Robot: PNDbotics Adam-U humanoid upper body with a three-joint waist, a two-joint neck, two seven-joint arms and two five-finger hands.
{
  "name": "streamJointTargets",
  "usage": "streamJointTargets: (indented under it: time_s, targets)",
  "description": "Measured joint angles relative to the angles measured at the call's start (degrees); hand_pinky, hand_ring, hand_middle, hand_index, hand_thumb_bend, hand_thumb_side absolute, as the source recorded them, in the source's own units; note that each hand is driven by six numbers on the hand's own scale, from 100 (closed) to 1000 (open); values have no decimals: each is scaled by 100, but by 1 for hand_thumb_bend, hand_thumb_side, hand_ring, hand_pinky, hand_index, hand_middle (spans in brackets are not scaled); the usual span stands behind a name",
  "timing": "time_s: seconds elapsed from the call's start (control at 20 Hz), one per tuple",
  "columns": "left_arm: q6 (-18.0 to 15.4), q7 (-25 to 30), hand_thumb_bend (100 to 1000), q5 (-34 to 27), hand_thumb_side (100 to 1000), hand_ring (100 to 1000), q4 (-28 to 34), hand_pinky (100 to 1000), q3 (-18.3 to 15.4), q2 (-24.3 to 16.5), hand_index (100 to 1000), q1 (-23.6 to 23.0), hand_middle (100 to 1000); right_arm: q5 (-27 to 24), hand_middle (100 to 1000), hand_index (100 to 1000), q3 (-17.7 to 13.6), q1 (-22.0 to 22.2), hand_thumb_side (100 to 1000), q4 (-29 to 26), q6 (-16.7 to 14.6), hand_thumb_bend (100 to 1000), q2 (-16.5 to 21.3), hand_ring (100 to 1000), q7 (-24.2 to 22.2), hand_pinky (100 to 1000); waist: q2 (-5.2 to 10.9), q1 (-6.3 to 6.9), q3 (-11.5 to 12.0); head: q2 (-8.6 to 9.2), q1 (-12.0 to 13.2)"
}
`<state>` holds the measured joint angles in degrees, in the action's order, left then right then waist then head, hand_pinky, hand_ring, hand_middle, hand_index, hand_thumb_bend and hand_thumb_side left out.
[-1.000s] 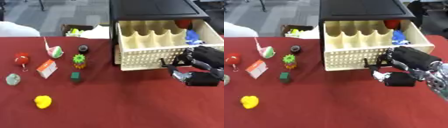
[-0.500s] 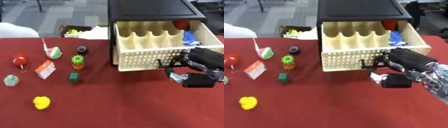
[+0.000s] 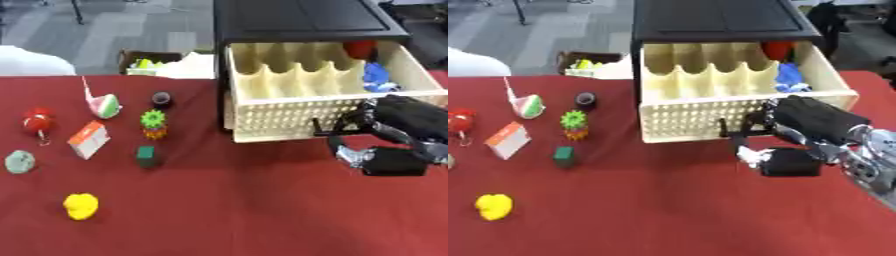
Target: Pick up objects from table and place into drawer.
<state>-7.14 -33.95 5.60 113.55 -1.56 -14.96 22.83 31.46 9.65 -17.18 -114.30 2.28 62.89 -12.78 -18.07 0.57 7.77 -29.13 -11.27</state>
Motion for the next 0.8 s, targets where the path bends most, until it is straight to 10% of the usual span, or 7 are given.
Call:
streamJointTargets:
  time_s: [0.55, 0.8]
  targets:
    - [1, -1, 100, 0, 825, 578, 0, 475, 0, 0, 752, -12, 615, -725, 167, 743, -332, -63, 1000, 1, -232, 100, -70, 108, 534, 143, 0, 0, -21, 0, 65]
    - [1, -1, 100, 3, 826, 578, 0, 475, 0, 0, 752, -12, 615, -865, 396, 771, -378, -94, 1000, 1, -163, 100, -55, 338, 394, 279, -10, -3, -20, -1, 64]
